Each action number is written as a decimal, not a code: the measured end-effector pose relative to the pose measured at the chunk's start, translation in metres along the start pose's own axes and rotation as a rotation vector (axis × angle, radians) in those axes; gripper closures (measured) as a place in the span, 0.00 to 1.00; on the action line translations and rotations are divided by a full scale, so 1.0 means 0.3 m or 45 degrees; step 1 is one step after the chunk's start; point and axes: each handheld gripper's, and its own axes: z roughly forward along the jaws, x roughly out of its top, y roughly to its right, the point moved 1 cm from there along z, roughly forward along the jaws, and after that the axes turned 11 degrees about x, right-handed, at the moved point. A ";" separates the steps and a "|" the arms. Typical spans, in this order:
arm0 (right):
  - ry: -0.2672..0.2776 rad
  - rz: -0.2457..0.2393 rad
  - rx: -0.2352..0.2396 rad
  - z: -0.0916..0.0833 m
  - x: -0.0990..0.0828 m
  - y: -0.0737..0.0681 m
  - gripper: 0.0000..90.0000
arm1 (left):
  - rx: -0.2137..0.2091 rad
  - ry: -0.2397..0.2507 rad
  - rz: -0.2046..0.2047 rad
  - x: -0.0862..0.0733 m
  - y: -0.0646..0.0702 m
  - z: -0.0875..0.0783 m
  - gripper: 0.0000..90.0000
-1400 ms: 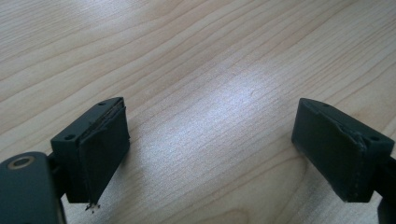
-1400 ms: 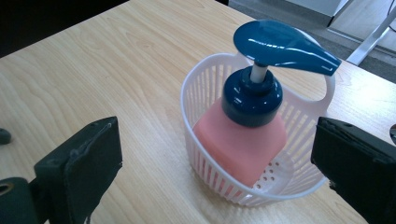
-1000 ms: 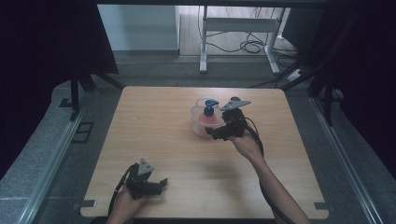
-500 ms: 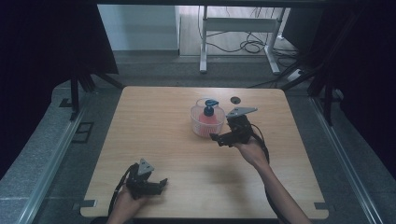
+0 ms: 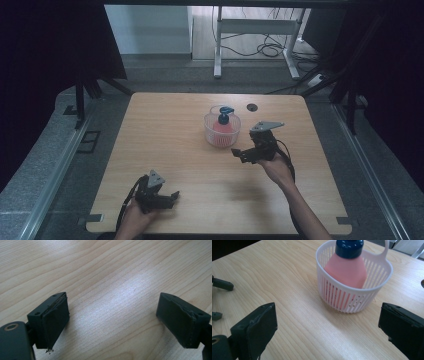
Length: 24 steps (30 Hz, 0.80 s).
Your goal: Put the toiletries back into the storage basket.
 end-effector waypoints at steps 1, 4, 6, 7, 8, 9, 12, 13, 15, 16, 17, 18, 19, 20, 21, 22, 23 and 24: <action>0.000 0.000 0.000 0.000 0.000 0.000 0.02 | 0.000 0.000 0.000 0.000 0.000 0.000 0.12; -0.008 0.011 -0.012 -0.010 -0.029 0.009 0.02 | 0.000 0.000 0.000 0.000 0.000 0.000 0.12; -0.007 0.018 -0.015 -0.015 -0.043 0.014 0.02 | 0.001 0.000 -0.002 0.000 0.001 0.000 0.12; -0.007 0.018 -0.015 -0.015 -0.043 0.014 0.02 | 0.001 0.000 -0.002 0.000 0.001 0.000 0.12; -0.009 0.023 -0.016 -0.018 -0.050 0.015 0.02 | 0.001 0.000 -0.003 0.000 0.001 0.000 0.12; -0.010 0.024 -0.017 -0.021 -0.057 0.016 0.02 | 0.001 0.000 -0.003 0.000 0.001 0.000 0.12; -0.009 0.029 -0.025 -0.032 -0.075 0.019 0.02 | 0.001 -0.001 -0.004 0.000 0.001 0.000 0.12; -0.007 0.032 -0.027 -0.035 -0.081 0.019 0.02 | 0.001 -0.001 -0.003 0.000 0.001 0.000 0.12; -0.004 0.034 -0.030 -0.044 -0.091 0.019 0.02 | 0.001 -0.001 -0.003 0.000 0.001 0.000 0.12; -0.003 0.035 -0.032 -0.048 -0.096 0.018 0.02 | 0.001 -0.001 -0.003 0.000 0.001 0.000 0.12; -0.003 0.035 -0.034 -0.053 -0.100 0.017 0.02 | 0.001 -0.001 -0.003 0.000 0.001 0.000 0.12; -0.004 0.036 -0.036 -0.057 -0.105 0.016 0.02 | 0.001 -0.001 -0.003 0.000 0.001 0.000 0.12; -0.005 0.036 -0.036 -0.062 -0.109 0.015 0.02 | 0.001 -0.001 -0.003 0.000 0.000 0.000 0.12; -0.006 0.038 -0.035 -0.066 -0.113 0.014 0.02 | 0.001 -0.001 -0.003 0.000 0.000 0.000 0.12; -0.008 0.036 -0.037 -0.071 -0.118 0.012 0.02 | 0.001 -0.001 -0.003 0.000 0.001 0.000 0.12; -0.017 0.024 -0.046 -0.078 -0.127 0.008 0.02 | 0.001 -0.001 -0.003 0.000 0.000 0.000 0.12; -0.017 0.024 -0.046 -0.078 -0.127 0.008 0.02 | 0.001 -0.001 -0.003 0.000 0.000 0.000 0.12; -0.023 0.015 -0.051 -0.081 -0.131 0.006 0.02 | 0.001 -0.001 -0.003 0.000 0.001 0.000 0.12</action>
